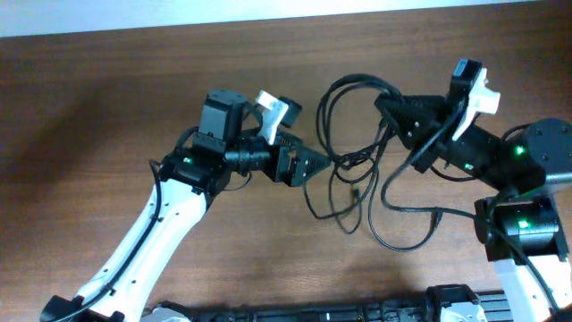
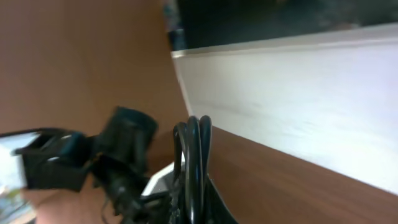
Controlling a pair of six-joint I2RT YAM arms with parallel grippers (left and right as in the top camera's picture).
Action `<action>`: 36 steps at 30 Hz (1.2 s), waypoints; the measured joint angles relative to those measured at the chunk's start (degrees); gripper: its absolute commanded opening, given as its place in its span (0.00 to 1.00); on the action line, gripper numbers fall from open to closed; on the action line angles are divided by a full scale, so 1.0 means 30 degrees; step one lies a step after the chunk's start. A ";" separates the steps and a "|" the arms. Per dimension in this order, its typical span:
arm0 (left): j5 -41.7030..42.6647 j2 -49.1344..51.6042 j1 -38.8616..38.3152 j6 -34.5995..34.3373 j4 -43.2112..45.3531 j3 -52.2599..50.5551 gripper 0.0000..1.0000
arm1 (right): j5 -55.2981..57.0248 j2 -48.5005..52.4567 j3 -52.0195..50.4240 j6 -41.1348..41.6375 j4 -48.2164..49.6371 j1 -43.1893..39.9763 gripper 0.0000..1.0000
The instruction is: Untangle cables
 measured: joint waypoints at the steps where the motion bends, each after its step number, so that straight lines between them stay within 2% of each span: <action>1: 0.0146 0.0000 0.0058 -0.0692 0.0372 0.0000 0.99 | 0.0444 0.0000 0.0000 0.0073 -0.0131 0.0000 0.04; 6: 0.0546 0.0000 0.0095 -0.4386 0.2361 0.0015 0.99 | 0.1953 0.0000 0.0000 0.0313 -0.0044 0.0000 0.04; 11: 0.0605 0.0015 -0.0488 -0.6477 0.3956 0.0015 0.99 | 0.2390 0.0000 0.0000 0.0430 0.0605 0.0000 0.04; 18: -0.2914 0.0036 -0.2470 -0.9661 0.4291 0.0015 0.99 | 0.2470 0.0000 0.0000 0.1035 0.0743 0.0000 0.04; 25: -0.5712 0.0328 -0.2856 -1.1737 0.4393 0.0015 0.99 | 0.1581 0.0000 0.0000 0.1727 0.1705 0.0000 0.04; 32: -0.6309 0.0532 -0.2856 -1.3121 0.6186 0.0015 0.99 | 0.0306 0.0000 0.0000 0.1916 0.1967 0.0000 0.04; 36: -0.6382 0.0539 -0.2943 -1.3471 0.6266 0.0015 0.99 | -0.0080 0.0000 -0.0007 0.2696 0.3716 0.0000 0.04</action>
